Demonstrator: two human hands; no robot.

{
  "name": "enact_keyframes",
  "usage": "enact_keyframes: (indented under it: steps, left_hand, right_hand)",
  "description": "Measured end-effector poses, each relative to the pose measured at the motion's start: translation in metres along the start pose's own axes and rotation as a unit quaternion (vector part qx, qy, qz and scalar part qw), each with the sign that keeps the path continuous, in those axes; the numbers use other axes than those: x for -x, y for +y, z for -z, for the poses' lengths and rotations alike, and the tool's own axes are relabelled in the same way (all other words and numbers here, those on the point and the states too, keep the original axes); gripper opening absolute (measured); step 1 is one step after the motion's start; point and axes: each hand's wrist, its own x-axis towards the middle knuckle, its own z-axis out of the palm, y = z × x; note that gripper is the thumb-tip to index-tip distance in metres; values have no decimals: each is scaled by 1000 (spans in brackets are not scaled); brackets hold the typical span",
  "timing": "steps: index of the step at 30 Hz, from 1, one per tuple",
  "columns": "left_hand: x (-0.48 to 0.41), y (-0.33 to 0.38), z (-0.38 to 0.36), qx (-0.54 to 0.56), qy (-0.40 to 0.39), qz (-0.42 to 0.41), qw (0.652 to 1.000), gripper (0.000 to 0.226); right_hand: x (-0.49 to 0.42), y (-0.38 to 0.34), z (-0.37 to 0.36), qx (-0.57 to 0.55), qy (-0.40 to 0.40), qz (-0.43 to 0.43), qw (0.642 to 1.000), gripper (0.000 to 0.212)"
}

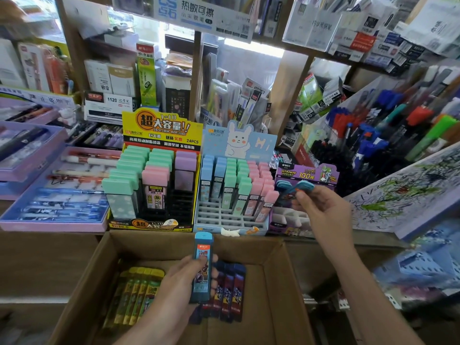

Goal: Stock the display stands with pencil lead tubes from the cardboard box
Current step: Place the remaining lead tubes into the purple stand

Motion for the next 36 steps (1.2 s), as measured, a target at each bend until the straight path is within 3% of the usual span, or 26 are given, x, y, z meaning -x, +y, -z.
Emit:
enact_keyframes:
  steps: [9,15,20,31,36]
  left_hand:
    - [-2,-2,2,-3,-7,2,1000,24]
    - [-5,-4,3,-4,-15,0,1000,24]
    - [-5,-5,4,-17,-24,2,1000,20]
    - [-6,-11,5,-21,-6,-31,999,16]
    - [-7,-12,5,-37,-19,-39,998,12]
  right_hand:
    - [-12,19,-7,123,-27,-1,992,3]
    - [-14,31,-12,243,-36,16,969,12]
    - [-17,29,-16,266,-23,16,964,16]
    - [23,1,-13,155,52,25,986,4]
    - [66,-18,-33,66,-14,-12,998,4]
